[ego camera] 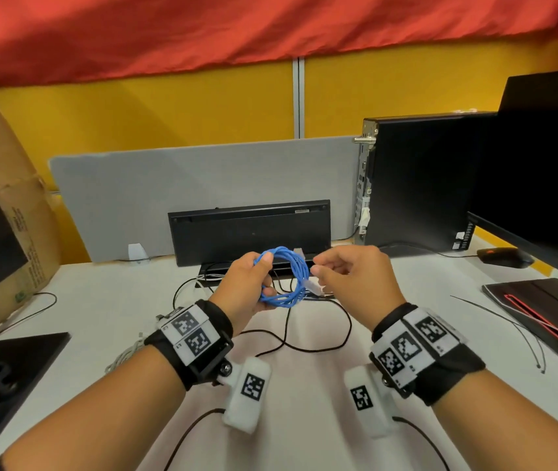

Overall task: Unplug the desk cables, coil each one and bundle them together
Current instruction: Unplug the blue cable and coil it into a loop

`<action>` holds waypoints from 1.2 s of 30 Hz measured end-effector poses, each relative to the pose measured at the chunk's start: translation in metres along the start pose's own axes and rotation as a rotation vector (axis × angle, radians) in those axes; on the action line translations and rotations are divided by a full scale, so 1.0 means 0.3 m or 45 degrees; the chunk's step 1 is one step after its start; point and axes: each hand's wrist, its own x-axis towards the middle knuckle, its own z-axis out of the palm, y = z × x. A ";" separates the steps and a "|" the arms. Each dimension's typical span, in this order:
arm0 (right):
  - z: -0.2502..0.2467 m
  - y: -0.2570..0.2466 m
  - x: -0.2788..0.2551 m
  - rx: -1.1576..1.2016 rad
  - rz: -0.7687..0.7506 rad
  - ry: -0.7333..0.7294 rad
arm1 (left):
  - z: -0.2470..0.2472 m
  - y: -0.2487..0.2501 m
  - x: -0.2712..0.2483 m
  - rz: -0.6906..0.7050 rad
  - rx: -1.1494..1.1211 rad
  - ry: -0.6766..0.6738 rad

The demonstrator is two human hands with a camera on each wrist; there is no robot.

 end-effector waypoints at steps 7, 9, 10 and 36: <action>0.083 -0.066 -0.021 -0.219 0.195 -0.280 | -0.047 0.000 -0.018 0.069 0.164 0.113; 0.105 -0.091 -0.021 -0.237 0.186 -0.367 | -0.077 -0.005 -0.022 0.059 0.217 0.160; 0.113 -0.099 -0.019 -0.235 0.176 -0.406 | -0.098 -0.008 -0.024 0.052 0.251 0.192; 0.383 -0.153 -0.078 -0.752 0.024 -1.343 | -0.543 -0.056 -0.163 -0.285 1.039 0.119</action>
